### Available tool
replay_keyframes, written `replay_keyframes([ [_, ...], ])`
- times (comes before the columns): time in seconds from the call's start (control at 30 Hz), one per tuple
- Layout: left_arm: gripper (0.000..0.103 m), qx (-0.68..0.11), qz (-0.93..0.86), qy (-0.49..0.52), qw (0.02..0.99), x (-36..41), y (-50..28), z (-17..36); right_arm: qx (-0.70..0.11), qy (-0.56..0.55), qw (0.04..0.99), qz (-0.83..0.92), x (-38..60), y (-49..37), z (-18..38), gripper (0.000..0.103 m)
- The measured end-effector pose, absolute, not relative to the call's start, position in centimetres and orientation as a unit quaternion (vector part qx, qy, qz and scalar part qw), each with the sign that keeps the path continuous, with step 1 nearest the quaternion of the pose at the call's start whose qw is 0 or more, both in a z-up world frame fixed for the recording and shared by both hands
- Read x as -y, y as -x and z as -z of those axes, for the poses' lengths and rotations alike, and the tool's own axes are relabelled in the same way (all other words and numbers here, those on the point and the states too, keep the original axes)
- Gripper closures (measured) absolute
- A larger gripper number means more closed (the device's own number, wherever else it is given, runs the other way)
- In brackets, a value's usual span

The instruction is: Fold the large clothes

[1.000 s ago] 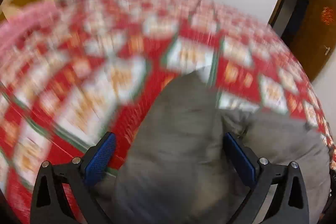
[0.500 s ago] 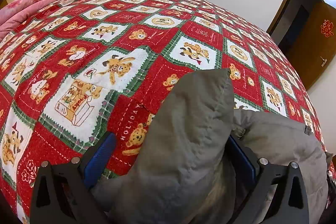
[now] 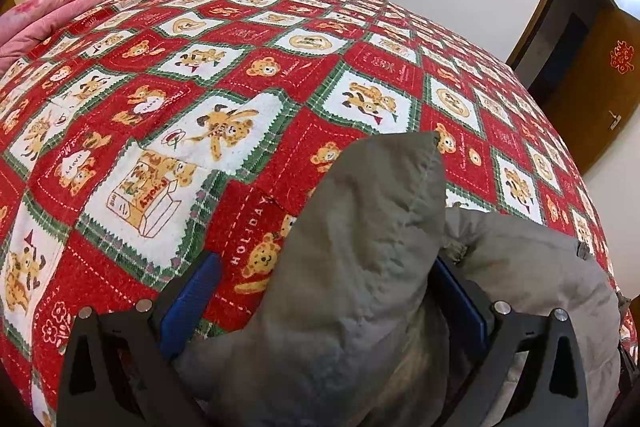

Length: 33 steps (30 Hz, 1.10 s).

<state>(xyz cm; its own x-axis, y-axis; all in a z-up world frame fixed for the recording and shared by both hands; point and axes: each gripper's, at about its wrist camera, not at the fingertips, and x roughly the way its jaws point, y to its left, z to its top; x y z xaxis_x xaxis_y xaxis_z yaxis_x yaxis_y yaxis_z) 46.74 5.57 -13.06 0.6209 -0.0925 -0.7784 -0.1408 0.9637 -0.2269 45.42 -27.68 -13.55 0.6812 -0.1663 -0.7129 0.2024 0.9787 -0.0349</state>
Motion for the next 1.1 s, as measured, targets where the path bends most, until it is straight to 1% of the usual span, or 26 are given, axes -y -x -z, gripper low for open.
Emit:
replay_keyframes([
  [0.13,0.001,-0.449,-0.012,0.114,0.886,-5.0,-46.7,13.0,-0.395,-0.016,0.913,0.1,27.5,-45.6,13.5,0.099],
  [0.27,0.001,-0.498,0.016,0.069,0.864,-5.1,-46.7,11.6,-0.42,0.049,0.9,0.105,26.0,-45.4,12.1,0.099],
  [0.33,0.001,-0.499,0.034,0.076,0.862,-6.3,-45.7,10.2,-0.383,0.08,0.915,0.098,25.1,-43.6,10.1,0.097],
  [0.37,0.001,-0.489,0.049,0.089,0.866,-7.2,-44.8,9.2,-0.358,0.1,0.923,0.098,24.4,-42.3,8.7,0.093],
  [0.4,0.001,-0.478,0.062,0.103,0.87,-8.1,-43.8,8.3,-0.342,0.112,0.928,0.094,23.7,-41.0,7.5,0.087],
  [0.43,0.001,-0.471,0.072,0.113,0.872,-8.8,-42.9,7.5,-0.333,0.113,0.933,0.081,23.0,-39.9,6.5,0.083],
  [0.5,0.001,-0.457,0.092,0.129,0.875,-10.1,-40.7,6.3,-0.326,0.087,0.941,0.028,21.2,-37.2,4.7,0.06],
  [0.53,0.001,-0.449,0.094,0.135,0.878,-10.7,-39.2,5.9,-0.324,0.07,0.944,0.0,20.2,-35.8,4.1,0.056],
  [0.57,0.001,-0.444,0.091,0.138,0.881,-11.1,-38.2,5.7,-0.325,0.05,0.944,-0.028,19.0,-34.5,3.7,0.054],
  [0.63,0.001,-0.438,0.078,0.151,0.883,-11.9,-36.1,5.8,-0.326,0.011,0.942,-0.083,16.6,-32.7,3.5,0.055],
  [0.67,0.001,-0.434,0.068,0.167,0.883,-12.5,-34.6,6.1,-0.329,0.002,0.939,-0.098,15.4,-32.1,3.8,0.058],
  [0.73,0.001,-0.43,0.059,0.188,0.881,-13.1,-32.9,6.7,-0.343,-0.001,0.932,-0.115,13.1,-31.6,5.2,0.08],
  [0.77,0.001,-0.431,0.051,0.198,0.879,-13.3,-32.0,7.1,-0.356,0.002,0.927,-0.118,11.9,-31.7,6.5,0.094],
  [0.87,0.001,-0.431,0.049,0.205,0.878,-13.2,-30.2,7.8,-0.374,-0.002,0.922,-0.1,10.9,-31.9,9.3,0.094],
  [1.0,0.001,-0.427,0.058,0.186,0.883,-11.7,-29.5,9.1,-0.369,-0.01,0.925,-0.09,10.8,-31.7,11.7,0.093],
  [1.1,0.001,-0.452,0.062,0.185,0.871,-10.6,-30.1,10.9,-0.345,0.03,0.934,-0.086,10.1,-31.2,12.9,0.093],
])
